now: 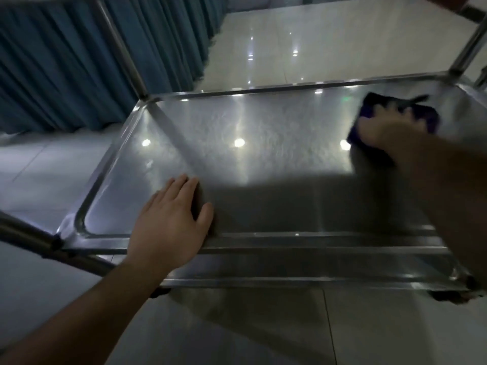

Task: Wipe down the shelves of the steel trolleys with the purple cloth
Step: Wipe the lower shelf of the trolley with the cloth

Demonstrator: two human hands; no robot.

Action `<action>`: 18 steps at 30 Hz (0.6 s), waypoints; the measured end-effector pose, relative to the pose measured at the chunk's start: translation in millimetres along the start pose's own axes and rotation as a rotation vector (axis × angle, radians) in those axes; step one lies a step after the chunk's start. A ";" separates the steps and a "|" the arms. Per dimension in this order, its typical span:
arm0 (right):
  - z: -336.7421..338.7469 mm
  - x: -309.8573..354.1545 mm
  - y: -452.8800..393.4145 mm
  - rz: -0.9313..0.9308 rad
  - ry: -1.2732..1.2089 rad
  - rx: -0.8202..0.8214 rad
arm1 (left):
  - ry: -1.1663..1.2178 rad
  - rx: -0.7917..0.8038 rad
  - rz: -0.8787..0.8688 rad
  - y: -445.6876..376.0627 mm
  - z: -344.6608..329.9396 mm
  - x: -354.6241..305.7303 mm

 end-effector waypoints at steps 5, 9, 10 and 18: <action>-33.3 133.6 123.5 0.557 0.065 0.014 | 0.029 0.009 0.010 0.2 4.0 -3.5; -51.4 130.1 210.0 0.989 0.159 0.098 | 0.134 0.017 0.040 -0.3 10.5 -8.4; -50.8 115.3 214.3 1.021 0.153 0.122 | 0.145 0.038 0.051 0.6 10.9 -8.0; -11.3 -70.1 131.1 0.540 0.111 0.021 | 0.107 0.077 0.018 1.0 11.4 -11.5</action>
Point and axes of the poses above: each hand's wrist, its own y-axis away from the middle knuckle, its own z-axis out of the back of the hand, x = y × z, the point moved 5 cm from there along -y, towards the middle knuckle, and after that the axes turned 11 degrees about -z, right-handed, at the moved point
